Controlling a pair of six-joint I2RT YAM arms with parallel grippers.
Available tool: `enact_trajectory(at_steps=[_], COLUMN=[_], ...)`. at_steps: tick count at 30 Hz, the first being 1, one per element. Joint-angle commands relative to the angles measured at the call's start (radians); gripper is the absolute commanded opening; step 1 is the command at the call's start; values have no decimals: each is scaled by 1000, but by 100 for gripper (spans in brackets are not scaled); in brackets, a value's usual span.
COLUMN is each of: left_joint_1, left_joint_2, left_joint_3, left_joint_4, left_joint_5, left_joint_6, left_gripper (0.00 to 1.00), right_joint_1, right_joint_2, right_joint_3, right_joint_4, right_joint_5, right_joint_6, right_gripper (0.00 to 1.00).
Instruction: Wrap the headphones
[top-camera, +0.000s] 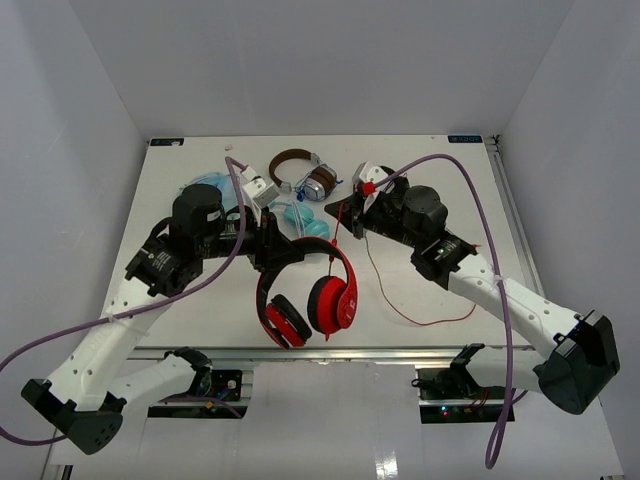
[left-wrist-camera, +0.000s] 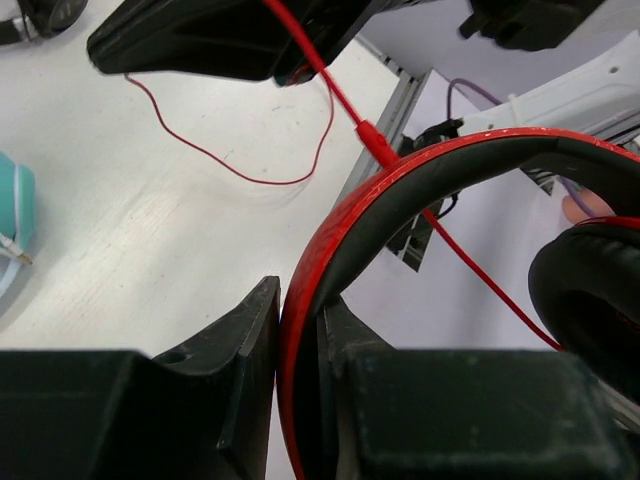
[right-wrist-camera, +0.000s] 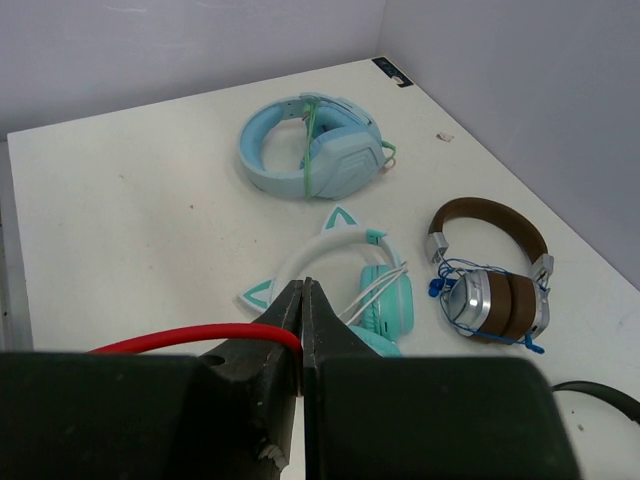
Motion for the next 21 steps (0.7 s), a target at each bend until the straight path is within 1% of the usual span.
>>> enact_trajectory(at_steps=[1, 6, 8, 13, 15, 17, 21], left_joint_1=[-13, -16, -20, -97, -144, -183, -196], left_joint_2=[28, 94, 133, 250, 286, 316, 353], left_joint_3=[-5, 3, 1, 35, 42, 47, 61], left_joint_4=[-35, -73, -95, -141, -148, -153, -173], left_joint_5=[-151, -371, -486, -745, -875, -943, -1039], left_joint_6=[24, 37, 46, 57, 50, 42, 20], left_gripper=[0, 0, 0, 0, 0, 0, 0], right_joint_1=[-15, -17, -16, -17, -17, -17, -14], right_joint_2=[-26, -9, -7, -10, -3, 11, 43], right_joint_3=[98, 205, 225, 242, 254, 264, 283], right_joint_4=[-131, -301, -363, -449, -481, -499, -538], right_joint_5=[78, 108, 107, 69, 52, 23, -9], right_joint_6=[-63, -111, -121, -144, -148, -143, -127], right_gripper=[8, 8, 8, 8, 8, 8, 8])
